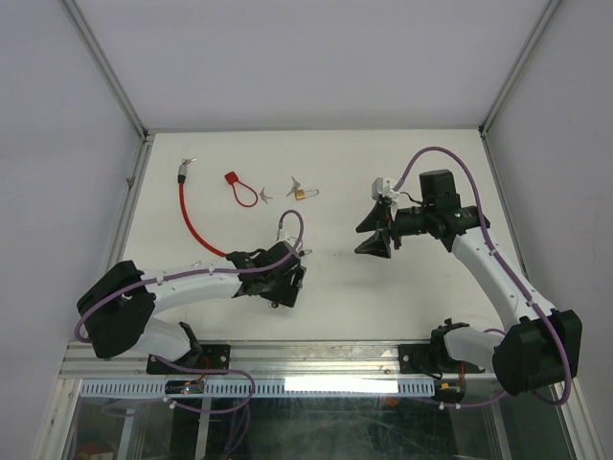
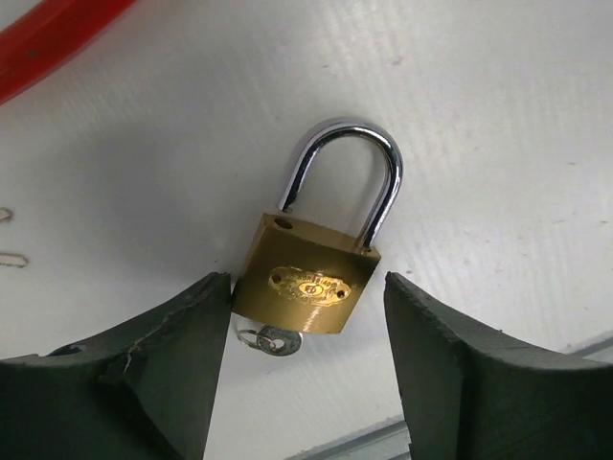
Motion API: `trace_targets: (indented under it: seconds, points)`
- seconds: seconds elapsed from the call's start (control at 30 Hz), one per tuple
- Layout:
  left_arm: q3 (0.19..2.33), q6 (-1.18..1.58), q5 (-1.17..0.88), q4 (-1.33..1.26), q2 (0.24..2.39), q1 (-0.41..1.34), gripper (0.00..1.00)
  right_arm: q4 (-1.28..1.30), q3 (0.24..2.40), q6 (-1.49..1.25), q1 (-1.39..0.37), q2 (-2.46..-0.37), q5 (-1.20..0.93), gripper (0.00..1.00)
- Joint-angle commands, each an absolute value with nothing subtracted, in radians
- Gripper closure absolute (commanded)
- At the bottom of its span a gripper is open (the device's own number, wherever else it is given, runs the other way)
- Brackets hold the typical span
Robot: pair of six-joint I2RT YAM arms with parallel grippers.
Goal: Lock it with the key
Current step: Pick up the lock from the center of the board.
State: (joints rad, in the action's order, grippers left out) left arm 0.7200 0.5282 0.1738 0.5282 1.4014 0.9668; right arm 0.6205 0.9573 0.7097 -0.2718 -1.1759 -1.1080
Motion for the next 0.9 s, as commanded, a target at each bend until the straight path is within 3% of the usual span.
trace_targets:
  seconds: [0.0, 0.17, 0.33, 0.87]
  points:
    - [0.719, 0.515, 0.030, 0.346, 1.358, 0.968, 0.35, 0.612, 0.998, 0.727, -0.267, -1.174, -1.136, 0.39]
    - [0.726, 0.450, 0.019, 0.327, 1.331, 0.970, 0.26, 0.615, 0.997, 0.730, -0.266, -1.177, -1.136, 0.39]
    - [0.728, 0.420, 0.150, 0.370, 1.304, 0.989, 0.22, 0.618, 0.999, 0.734, -0.266, -1.183, -1.139, 0.39]
    - [0.791, 0.454, 0.157, 0.428, 1.491, 1.010, 0.33, 0.622, 1.000, 0.737, -0.266, -1.196, -1.138, 0.39]
